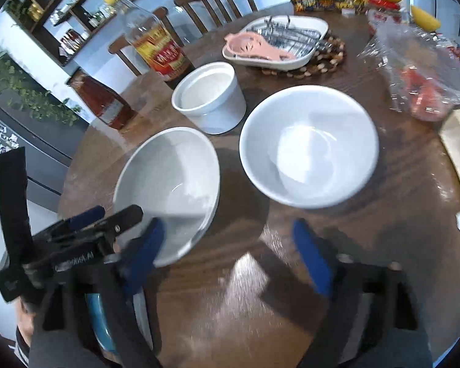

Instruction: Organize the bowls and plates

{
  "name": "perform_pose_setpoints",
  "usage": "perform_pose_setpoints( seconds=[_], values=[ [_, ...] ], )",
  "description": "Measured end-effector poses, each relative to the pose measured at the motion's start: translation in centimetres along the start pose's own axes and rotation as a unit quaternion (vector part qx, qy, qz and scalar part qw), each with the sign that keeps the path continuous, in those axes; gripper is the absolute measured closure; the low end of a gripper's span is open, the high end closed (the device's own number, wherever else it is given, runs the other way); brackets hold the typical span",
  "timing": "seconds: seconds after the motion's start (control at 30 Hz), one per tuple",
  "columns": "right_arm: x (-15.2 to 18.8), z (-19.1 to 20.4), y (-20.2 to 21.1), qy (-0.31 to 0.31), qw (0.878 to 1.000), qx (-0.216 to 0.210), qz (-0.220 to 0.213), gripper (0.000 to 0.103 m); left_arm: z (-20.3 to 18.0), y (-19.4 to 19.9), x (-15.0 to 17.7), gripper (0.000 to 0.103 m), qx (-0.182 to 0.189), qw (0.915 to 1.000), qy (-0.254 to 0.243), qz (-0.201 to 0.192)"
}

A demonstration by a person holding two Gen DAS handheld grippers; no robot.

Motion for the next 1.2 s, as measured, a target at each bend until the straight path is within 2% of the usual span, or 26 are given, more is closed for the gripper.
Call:
perform_pose_setpoints(
  seconds=[0.03, 0.07, 0.1, 0.17, 0.2, 0.27, 0.33, 0.47, 0.6, 0.67, 0.7, 0.73, 0.77, 0.8, 0.83, 0.87, 0.97, 1.07, 1.2],
  values=[
    [-0.2, 0.1, -0.7, -0.001, 1.000, -0.003, 0.006, 0.040, -0.2, -0.4, -0.1, 0.020, -0.001, 1.0000, -0.003, 0.002],
    [-0.4, 0.0, -1.3, -0.002, 1.000, -0.003, 0.013, 0.050, -0.4, -0.7, -0.1, 0.032, 0.003, 1.0000, -0.007, 0.006],
    [-0.6, 0.0, -1.9, 0.001, 1.000, -0.002, 0.021, 0.056, -0.6, -1.0, 0.0, 0.053, 0.008, 0.9998, -0.009, 0.013],
    [-0.7, 0.2, -2.7, 0.002, 0.999, -0.014, 0.030, 0.085, -0.6, -1.7, 0.4, 0.077, 0.015, 0.9993, -0.006, 0.033],
    [-0.7, 0.3, -3.0, 0.001, 0.999, -0.022, 0.035, 0.085, -0.7, -1.9, 0.5, 0.081, 0.024, 0.9989, -0.005, 0.040],
    [-0.6, 0.5, -3.0, 0.009, 0.999, -0.028, 0.038, 0.093, -1.0, -1.4, 0.9, 0.083, 0.021, 0.9990, -0.017, 0.037],
    [-0.1, 1.1, -2.1, 0.022, 0.999, -0.024, 0.042, 0.092, -1.3, -0.5, 1.6, 0.083, 0.014, 0.9988, -0.033, 0.034],
    [2.1, 1.4, 0.7, 0.035, 0.998, -0.033, 0.048, 0.090, -2.1, 1.8, 4.0, 0.083, 0.034, 0.9965, -0.065, 0.041],
    [5.8, 1.1, 2.1, 0.051, 0.994, -0.032, 0.088, 0.087, -2.6, 2.5, 7.3, 0.083, 0.037, 0.9931, -0.096, 0.056],
    [7.7, 0.8, 2.3, 0.066, 0.992, -0.014, 0.107, 0.086, -2.8, 2.4, 8.7, 0.083, 0.040, 0.9917, -0.102, 0.067],
    [8.0, 0.7, 2.4, 0.077, 0.991, -0.003, 0.109, 0.086, -2.7, 2.4, 9.2, 0.080, 0.033, 0.9916, -0.107, 0.065],
    [8.2, 0.4, 2.7, 0.088, 0.990, 0.015, 0.105, 0.080, -2.6, 2.5, 9.2, 0.077, 0.024, 0.9920, -0.108, 0.061],
    [8.1, 0.1, 3.1, 0.095, 0.990, 0.031, 0.099, 0.064, -2.4, 2.8, 9.3, 0.063, 0.018, 0.9925, -0.107, 0.056],
    [7.8, -0.3, 3.6, 0.099, 0.990, 0.047, 0.088, 0.053, -2.2, 3.2, 9.1, 0.036, 0.014, 0.9935, -0.103, 0.048],
    [7.3, -0.7, 4.3, 0.102, 0.990, 0.061, 0.074, 0.034, -2.0, 3.6, 8.8, 0.023, 0.011, 0.9944, -0.097, 0.041],
    [6.8, -1.0, 4.8, 0.104, 0.990, 0.070, 0.062, 0.025, -1.5, 4.4, 8.3, 0.010, 0.010, 0.9957, -0.088, 0.027],
    [5.0, -2.1, 6.1, 0.106, 0.991, 0.076, 0.034, 0.026, -1.2, 6.3, 6.5, 0.010, 0.013, 0.9974, -0.071, -0.007],
    [3.3, -3.3, 6.4, 0.100, 0.991, 0.086, 0.020, 0.026, -2.2, 7.1, 4.6, 0.010, 0.026, 0.9981, -0.053, -0.016],
    [0.1, -5.6, 6.4, 0.075, 0.992, 0.096, -0.006, 0.026, -5.6, 6.5, 2.5, 0.010, 0.048, 0.9974, -0.051, -0.014]
  ],
)
Point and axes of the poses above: each gripper's, at about its wrist camera, not at the fingertips, and y roughly against the way its jaws point, z to its left, x to its underside, the point moved 8 cm from there along -y, roughly the way its jaws point, and after that the axes turned 10 degrees about y, right-handed, at the moved point
